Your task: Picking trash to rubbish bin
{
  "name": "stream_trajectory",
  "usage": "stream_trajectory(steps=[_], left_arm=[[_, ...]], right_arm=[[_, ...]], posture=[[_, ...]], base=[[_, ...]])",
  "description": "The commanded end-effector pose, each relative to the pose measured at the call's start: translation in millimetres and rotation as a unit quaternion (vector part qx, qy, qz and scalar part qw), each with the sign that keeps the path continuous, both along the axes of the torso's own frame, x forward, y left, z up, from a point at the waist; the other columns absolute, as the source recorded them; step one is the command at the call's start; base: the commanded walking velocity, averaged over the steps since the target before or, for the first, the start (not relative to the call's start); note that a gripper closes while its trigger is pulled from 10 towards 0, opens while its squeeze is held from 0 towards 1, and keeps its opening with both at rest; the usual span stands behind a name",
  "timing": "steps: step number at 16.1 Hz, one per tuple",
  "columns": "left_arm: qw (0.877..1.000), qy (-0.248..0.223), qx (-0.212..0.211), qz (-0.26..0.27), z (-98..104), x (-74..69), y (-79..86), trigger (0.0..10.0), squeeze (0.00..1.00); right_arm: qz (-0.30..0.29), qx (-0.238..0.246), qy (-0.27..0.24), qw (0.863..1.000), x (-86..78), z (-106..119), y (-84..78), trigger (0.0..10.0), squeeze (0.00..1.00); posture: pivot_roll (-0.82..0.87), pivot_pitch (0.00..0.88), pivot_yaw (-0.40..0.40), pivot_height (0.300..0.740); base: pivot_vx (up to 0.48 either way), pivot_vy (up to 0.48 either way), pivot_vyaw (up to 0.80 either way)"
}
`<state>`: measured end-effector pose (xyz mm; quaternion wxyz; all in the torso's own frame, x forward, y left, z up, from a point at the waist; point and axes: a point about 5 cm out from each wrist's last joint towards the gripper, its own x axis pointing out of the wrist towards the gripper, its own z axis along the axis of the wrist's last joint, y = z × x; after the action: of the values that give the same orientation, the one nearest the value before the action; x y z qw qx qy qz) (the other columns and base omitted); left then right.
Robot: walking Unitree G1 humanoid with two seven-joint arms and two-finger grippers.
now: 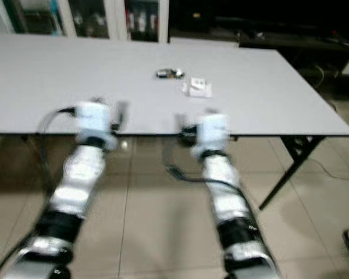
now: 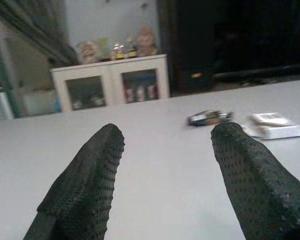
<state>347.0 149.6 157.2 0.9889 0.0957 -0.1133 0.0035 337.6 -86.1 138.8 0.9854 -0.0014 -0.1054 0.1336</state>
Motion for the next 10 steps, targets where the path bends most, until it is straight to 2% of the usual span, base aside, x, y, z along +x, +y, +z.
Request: stream_trajectory(steps=[1,10], left_arm=[[1.000,0.000,-0.005,-0.025,1.5,0.1,-15.7,10.0,0.00],[1.000,-0.004,-0.005,-0.023,5.2,1.5,-15.5,10.0,0.00]], right_arm=[[-0.022,-0.004,-0.006,1.000,1.8,2.9,-15.8,10.0,0.00],[-0.020,-0.006,-0.005,1.000,2.2,2.5,-16.1,10.0,0.00]], posture=[[-0.02,0.014,-0.070,0.740],[-0.02,0.012,-0.070,0.740]], base=[[0.480,0.000,0.00],[0.480,0.000,0.00]])
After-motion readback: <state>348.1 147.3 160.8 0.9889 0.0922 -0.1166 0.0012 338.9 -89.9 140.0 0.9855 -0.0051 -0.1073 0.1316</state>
